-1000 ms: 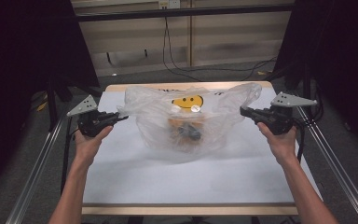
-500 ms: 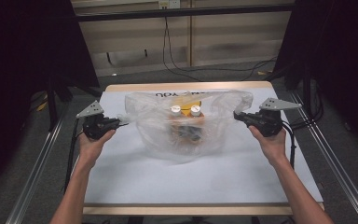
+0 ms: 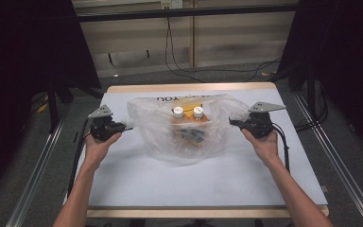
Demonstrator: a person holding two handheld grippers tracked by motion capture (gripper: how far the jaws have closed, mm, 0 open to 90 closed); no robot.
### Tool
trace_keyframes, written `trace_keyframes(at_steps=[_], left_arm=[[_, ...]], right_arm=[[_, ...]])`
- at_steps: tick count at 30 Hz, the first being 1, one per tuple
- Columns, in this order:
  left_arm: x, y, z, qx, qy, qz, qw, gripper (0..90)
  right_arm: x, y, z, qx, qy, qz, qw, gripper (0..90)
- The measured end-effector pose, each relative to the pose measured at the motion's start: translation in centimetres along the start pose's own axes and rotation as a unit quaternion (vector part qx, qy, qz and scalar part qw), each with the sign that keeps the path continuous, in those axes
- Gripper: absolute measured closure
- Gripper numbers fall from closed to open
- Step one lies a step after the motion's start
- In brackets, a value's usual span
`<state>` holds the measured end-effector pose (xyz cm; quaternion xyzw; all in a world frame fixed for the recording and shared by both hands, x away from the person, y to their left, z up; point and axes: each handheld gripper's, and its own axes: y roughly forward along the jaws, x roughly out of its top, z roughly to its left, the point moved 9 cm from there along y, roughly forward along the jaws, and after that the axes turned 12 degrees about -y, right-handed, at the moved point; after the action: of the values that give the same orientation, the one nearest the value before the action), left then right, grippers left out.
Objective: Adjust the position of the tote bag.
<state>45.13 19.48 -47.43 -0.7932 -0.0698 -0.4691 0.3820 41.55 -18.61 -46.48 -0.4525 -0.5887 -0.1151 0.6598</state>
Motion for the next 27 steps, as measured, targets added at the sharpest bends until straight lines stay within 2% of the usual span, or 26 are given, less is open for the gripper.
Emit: trace_keyframes(at_steps=[2, 7, 9, 12, 15, 16, 21, 23, 26, 27], left_arm=[[-0.7, 0.6, 0.2, 0.017, 0.012, 0.022, 0.9995, 90.0], [-2.1, 1.6, 0.5, 0.019, 0.014, 0.054, 0.9983, 90.0], [-2.6, 1.8, 0.6, 0.020, 0.014, 0.061, 0.9978, 90.0], [-3.7, 2.5, 0.7, 0.024, 0.015, 0.088, 0.9957, 90.0], [-4.3, 2.8, 0.8, 0.028, 0.016, 0.101, 0.9944, 90.0], [-4.6, 2.9, 0.9, 0.028, 0.014, 0.105, 0.9940, 90.0], [-5.6, 3.3, 1.2, 0.022, 0.012, 0.119, 0.9926, 90.0], [-6.0, 3.6, 1.3, 0.013, 0.010, 0.116, 0.9931, 90.0], [-6.0, 3.6, 1.3, 0.014, 0.010, 0.113, 0.9934, 90.0], [-6.0, 3.6, 1.3, 0.013, 0.006, 0.110, 0.9939, 90.0]], right_arm=[[-0.8, 0.4, 0.1, 0.002, 0.001, 0.015, 0.9999, 90.0], [-2.9, 0.8, -0.2, 0.002, 0.004, 0.047, 0.9989, 90.0], [-3.4, 0.8, -0.1, 0.009, 0.005, 0.051, 0.9986, 90.0], [-3.9, 0.9, 0.4, 0.021, 0.001, 0.058, 0.9981, 90.0], [-4.9, 1.3, 0.9, 0.035, -0.007, 0.076, 0.9965, 90.0], [-5.5, 1.6, 1.1, 0.043, -0.008, 0.089, 0.9951, 90.0], [-6.2, 1.9, 1.2, 0.050, -0.006, 0.099, 0.9939, 90.0], [-6.7, 2.0, 1.2, 0.055, -0.010, 0.108, 0.9926, 90.0], [-7.9, 2.5, 1.4, 0.063, -0.015, 0.126, 0.9899, 90.0], [-8.0, 2.5, 1.4, 0.059, -0.014, 0.127, 0.9901, 90.0]])
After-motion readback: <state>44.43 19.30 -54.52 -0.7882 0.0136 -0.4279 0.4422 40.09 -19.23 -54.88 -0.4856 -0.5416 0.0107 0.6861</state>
